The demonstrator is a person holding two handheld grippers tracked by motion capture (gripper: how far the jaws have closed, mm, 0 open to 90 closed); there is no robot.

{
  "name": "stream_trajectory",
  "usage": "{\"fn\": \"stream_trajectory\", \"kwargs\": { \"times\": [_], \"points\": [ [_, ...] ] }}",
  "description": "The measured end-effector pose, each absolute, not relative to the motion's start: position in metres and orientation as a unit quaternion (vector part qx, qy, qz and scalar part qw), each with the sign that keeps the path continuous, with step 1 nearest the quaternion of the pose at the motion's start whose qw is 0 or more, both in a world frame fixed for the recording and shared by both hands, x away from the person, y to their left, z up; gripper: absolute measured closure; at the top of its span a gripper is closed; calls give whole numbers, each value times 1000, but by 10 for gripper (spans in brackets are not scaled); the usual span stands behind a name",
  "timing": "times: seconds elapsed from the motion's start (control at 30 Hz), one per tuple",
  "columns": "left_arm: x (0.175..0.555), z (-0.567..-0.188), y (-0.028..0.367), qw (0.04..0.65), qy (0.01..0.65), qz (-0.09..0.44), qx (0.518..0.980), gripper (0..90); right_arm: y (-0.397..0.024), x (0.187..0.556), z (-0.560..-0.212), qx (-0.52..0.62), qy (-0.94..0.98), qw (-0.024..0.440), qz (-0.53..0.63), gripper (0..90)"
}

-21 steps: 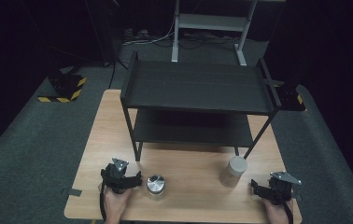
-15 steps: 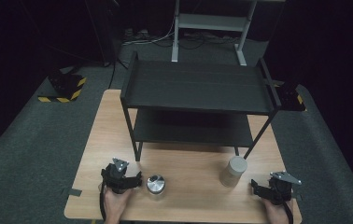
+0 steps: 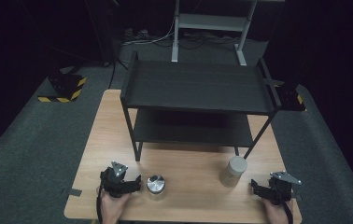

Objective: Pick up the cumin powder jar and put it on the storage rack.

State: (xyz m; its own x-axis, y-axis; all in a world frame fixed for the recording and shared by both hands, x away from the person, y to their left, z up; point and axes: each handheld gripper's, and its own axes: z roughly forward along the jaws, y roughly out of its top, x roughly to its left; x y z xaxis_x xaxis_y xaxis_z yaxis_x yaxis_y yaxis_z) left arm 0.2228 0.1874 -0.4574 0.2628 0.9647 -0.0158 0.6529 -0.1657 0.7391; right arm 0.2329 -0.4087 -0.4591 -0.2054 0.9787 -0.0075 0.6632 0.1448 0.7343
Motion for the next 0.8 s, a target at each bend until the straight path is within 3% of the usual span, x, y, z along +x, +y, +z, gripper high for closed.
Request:
{"fn": "stream_trajectory", "kwargs": {
  "times": [0.2,0.8],
  "points": [
    [194,-454,199,336,543,239,732,24,-409,233,-459,576,712,255,309,75],
    [172,-444,202,373,479,186,773,28,-407,233,-459,578,711,256,308,74]
  ]
}}
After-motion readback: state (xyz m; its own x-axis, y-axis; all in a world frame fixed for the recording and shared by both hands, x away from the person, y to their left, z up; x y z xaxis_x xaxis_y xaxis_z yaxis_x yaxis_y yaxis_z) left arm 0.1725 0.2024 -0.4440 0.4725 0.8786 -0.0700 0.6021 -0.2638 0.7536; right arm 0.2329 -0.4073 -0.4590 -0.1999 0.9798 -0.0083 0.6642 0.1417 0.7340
